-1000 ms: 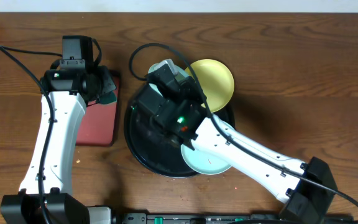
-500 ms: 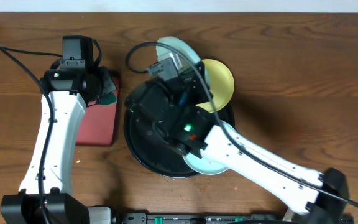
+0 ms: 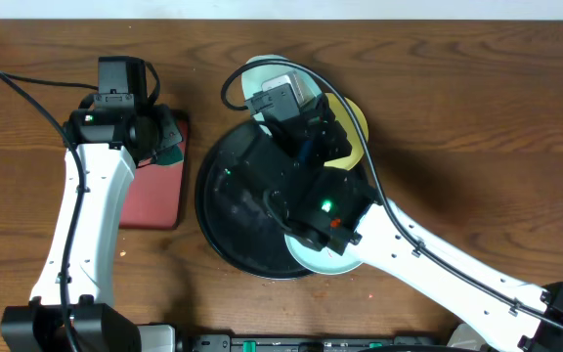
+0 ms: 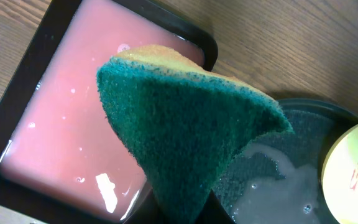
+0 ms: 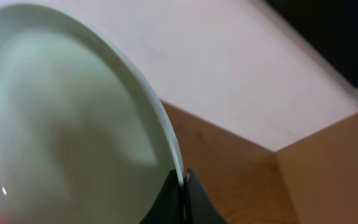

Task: Clean dirty plates on tray and stack at the side
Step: 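Lift the pale green plate with the right gripper and carry it right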

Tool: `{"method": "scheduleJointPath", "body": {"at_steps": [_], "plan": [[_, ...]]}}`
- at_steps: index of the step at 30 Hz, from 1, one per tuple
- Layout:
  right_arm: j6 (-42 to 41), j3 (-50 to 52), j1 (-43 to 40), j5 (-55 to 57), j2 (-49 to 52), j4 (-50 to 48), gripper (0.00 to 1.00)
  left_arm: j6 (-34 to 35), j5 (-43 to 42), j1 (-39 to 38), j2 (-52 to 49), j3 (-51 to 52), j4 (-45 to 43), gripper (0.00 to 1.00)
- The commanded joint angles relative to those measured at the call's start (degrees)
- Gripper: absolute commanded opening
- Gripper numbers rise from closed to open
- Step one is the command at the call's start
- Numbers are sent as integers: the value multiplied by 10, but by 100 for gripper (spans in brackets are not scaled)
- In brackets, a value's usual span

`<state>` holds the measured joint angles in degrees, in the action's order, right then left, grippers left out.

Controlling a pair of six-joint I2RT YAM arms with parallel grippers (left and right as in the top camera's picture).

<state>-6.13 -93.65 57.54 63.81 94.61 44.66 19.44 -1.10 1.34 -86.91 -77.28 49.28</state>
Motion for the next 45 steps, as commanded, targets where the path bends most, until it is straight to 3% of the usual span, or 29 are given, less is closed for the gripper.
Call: {"method": "scheduleJointPath", "body": {"at_steps": [1, 6, 13, 22, 29, 33, 39, 45], "plan": [[-43, 0, -18, -87, -5, 20, 1, -10, 7, 3, -6, 5, 2, 7], [-95, 0, -62, -257, -3, 58, 1, -10, 7, 2, -13, 5, 2, 7], [-97, 1, -151, -516, 4, 64, 1, -9, 7, 2, -25, 5, 2, 8], [-97, 1, -342, -795, 4, 69, 1, -10, 7, 3, -28, 5, 2, 7], [-79, 1, -511, -815, 4, 134, 1, -10, 7, 3, -28, 5, 2, 8], [-75, 1, -597, -747, 4, 185, 1, -10, 7, 3, -28, 5, 2, 8], [-75, 18, -674, -669, 5, 222, 1, -10, 7, 3, -28, 5, 2, 8], [-75, 102, -692, -668, 5, 184, 1, -10, 7, 3, -28, 5, 1, 8]]}}
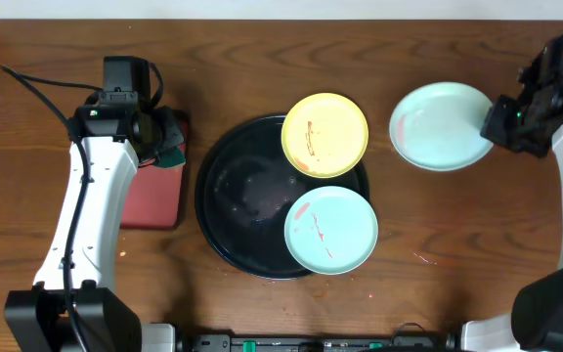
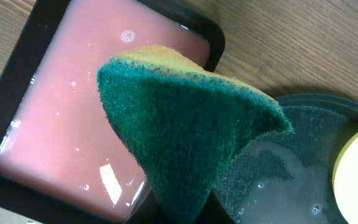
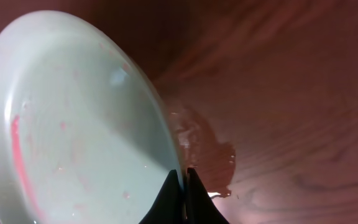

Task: Clean dirty plates on tray and stack at the side
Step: 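Lift the pale green plate with the right gripper and carry it right, then set the plate on the table right of the tray and release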

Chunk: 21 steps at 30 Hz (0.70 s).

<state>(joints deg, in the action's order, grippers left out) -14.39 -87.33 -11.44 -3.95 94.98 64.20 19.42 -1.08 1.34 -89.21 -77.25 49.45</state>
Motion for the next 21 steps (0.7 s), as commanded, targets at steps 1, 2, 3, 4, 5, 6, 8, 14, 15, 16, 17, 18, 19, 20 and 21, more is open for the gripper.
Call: {"method": "scheduleJointPath", "body": {"at_steps": [1, 2, 3, 4, 5, 6, 8, 14, 15, 16, 17, 18, 19, 20, 21], "plan": [[8, 53, -2, 9, 1, -19, 1, -9, 7, 3, -5, 4, 0, 7], [7, 71, -2, 9, 1, -31, 1, -9, 7, 3, -5, 4, 0, 8], [7, 89, -3, 9, 1, -43, 1, -9, 7, 3, -5, 4, 0, 8], [7, 107, -3, 9, 1, -57, 1, -9, 7, 3, -5, 4, 0, 8], [7, 122, -3, 9, 1, -67, 1, -9, 7, 3, -5, 4, 0, 7], [7, 133, -3, 9, 1, -76, 1, -9, 7, 3, -5, 4, 0, 8], [7, 158, -3, 9, 1, -97, 1, -9, 7, 3, -5, 4, 0, 8], [7, 209, -2, 12, 1, -150, 1, -9, 7, 3, -5, 4, -1, 8], [7, 216, -2, 16, 1, -157, 2, -9, 7, 3, -5, 4, -1, 8], [7, 223, -2, 23, 1, -163, 2, -9, 7, 3, -5, 4, -2, 7], [7, 228, -2, 27, 1, -167, 2, -9, 7, 3, -5, 4, -2, 8], [7, 233, -2, 33, 1, -171, 1, -9, 7, 3, -5, 4, -2, 8], [7, 237, -2, 38, 1, -171, 1, -9, 7, 3, -5, 4, -2, 7], [7, 240, -2, 43, 1, -171, 2, -9, 7, 3, -5, 4, -2, 7], [7, 242, -2, 48, 1, -170, 2, -9, 7, 3, -5, 4, -2, 7]]}}
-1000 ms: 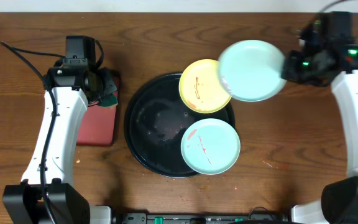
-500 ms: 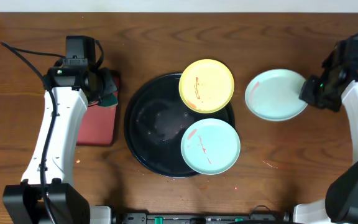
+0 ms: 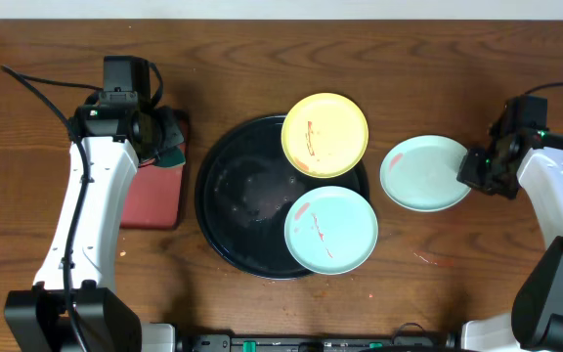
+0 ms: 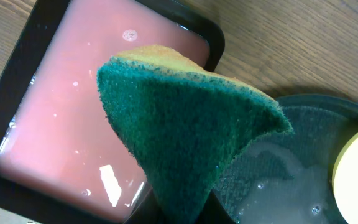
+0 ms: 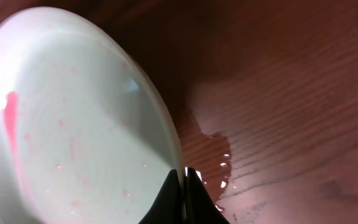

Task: Clean dirty plates on tray and stack at the side
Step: 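Set the plate on the table right of the tray and release, then move right gripper to the lower pale green plate and grasp its rim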

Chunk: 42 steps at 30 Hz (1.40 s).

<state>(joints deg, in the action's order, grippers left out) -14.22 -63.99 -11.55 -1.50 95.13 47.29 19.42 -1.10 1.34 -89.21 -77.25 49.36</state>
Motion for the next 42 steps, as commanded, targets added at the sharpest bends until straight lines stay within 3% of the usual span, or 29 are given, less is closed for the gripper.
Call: {"method": "scheduleJointPath", "body": {"at_steps": [1, 4, 11, 17, 22, 27, 42], "plan": [[6, 10, -1, 27, -1, 1, 2, -9, 7, 3, -5, 4, -1, 8], [5, 10, -1, 28, -1, 6, 6, -9, 7, 3, -5, 4, -1, 8], [6, 0, -1, -10, -1, 40, 26, -9, 7, 3, -5, 4, -1, 7], [47, -63, 9, -71, -1, 129, 29, -9, 7, 3, -7, 4, -1, 7], [92, -94, 45, -185, -1, 158, 37, -9, 7, 2, -7, 4, -1, 8], [89, -83, 110, -206, 0, 159, 48, -9, 7, 2, -7, 4, -1, 7], [35, 19, 246, -166, 0, 103, 48, -9, 7, 2, -7, 4, -1, 7]]}}
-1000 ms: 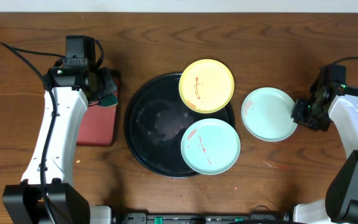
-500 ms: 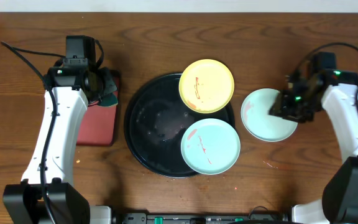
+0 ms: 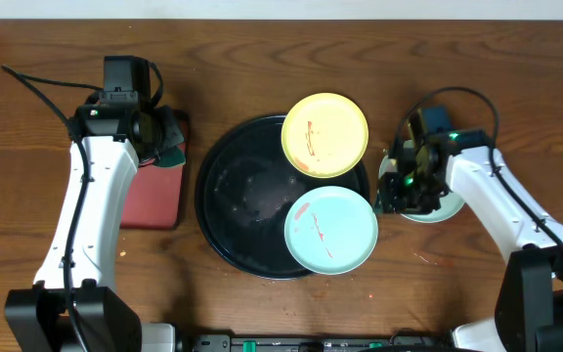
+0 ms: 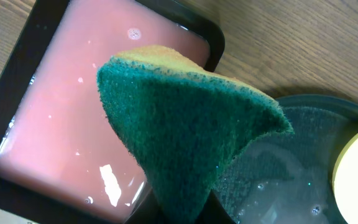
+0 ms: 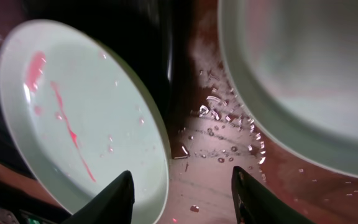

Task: Clean dirty plates on tray and stack at the side
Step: 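Move right gripper to the lower pale green plate and grasp its rim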

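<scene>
The round black tray (image 3: 238, 200) holds a yellow plate (image 3: 324, 134) with red smears and a pale blue plate (image 3: 330, 230) streaked red. That blue plate (image 5: 73, 118) fills the left of the right wrist view. A cleaned mint plate (image 5: 303, 74) lies on the wet table right of the tray, mostly under my right arm (image 3: 438, 200). My right gripper (image 5: 182, 199) stands open over the gap between the two plates, holding nothing (image 3: 396, 193). My left gripper (image 4: 182, 208) is shut on a green-and-yellow sponge (image 4: 185, 124), hanging at the pink tray's right edge (image 3: 167, 140).
A black rectangular tray of pink liquid (image 4: 73, 118) sits left of the round tray (image 3: 154, 196). Water drops and a puddle (image 5: 219, 124) lie on the wood between the plates. The round tray's wet floor (image 4: 284, 168) shows bare at its left half.
My right gripper was shut on the mint plate's rim just right of the tray. It has let go, stands open, and has moved left to the tray's edge. The left arm is unchanged.
My right gripper first held the mint plate over the back of the round tray. Then it held the plate far right over the table, then lower and closer to the tray. Now the plate lies there, released. My left gripper kept the sponge by the pink tray throughout.
</scene>
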Tool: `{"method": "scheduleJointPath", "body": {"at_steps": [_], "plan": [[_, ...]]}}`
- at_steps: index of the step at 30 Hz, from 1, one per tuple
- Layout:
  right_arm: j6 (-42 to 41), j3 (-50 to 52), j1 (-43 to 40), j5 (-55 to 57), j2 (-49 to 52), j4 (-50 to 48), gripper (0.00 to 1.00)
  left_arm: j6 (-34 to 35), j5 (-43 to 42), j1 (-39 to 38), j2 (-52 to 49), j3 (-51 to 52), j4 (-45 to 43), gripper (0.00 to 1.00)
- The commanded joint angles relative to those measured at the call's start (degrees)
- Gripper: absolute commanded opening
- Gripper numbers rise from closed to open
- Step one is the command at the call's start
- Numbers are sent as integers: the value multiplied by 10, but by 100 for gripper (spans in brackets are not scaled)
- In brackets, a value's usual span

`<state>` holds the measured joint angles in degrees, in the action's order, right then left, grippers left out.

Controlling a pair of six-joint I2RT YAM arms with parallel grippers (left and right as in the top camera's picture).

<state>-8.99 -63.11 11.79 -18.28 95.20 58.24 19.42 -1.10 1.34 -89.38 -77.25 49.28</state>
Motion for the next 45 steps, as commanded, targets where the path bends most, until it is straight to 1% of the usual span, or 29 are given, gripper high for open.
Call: {"method": "scheduleJointPath", "body": {"at_steps": [1, 7, 15, 20, 23, 24, 30, 31, 38, 42, 45], "plan": [[-17, 12, 17, 0, 0, -8, 48, -9, 7, 2, -5, 4, 0, 8], [-29, 22, 41, 1, 0, -32, 52, -9, 7, 2, -5, 4, 0, 8], [-43, 65, 48, 1, 5, -85, 51, -9, 7, 2, -5, 4, 0, 8], [-43, 85, 48, 0, 5, -124, 42, -9, 7, 2, -5, 4, 0, 7], [-43, 88, 48, 0, 5, -135, 35, -9, 7, 2, -5, 4, 0, 7], [-43, 88, 48, 0, 5, -137, 31, -9, 7, 2, -5, 4, 0, 7], [-43, 88, 48, 0, 5, -139, 3, -9, 7, 2, -5, 4, 0, 7], [-43, 88, 48, 0, 5, -139, 1, -9, 7, 2, -5, 4, 0, 8], [-44, 80, 49, -64, 5, -146, 1, -9, 7, 2, -5, 4, 0, 7], [-70, 59, 68, -64, 5, -156, 1, -7, 2, 2, -5, 4, 0, 7], [-110, 45, 96, -39, 5, -178, 1, -2, 0, 1, -5, 4, 2, 7]]}}
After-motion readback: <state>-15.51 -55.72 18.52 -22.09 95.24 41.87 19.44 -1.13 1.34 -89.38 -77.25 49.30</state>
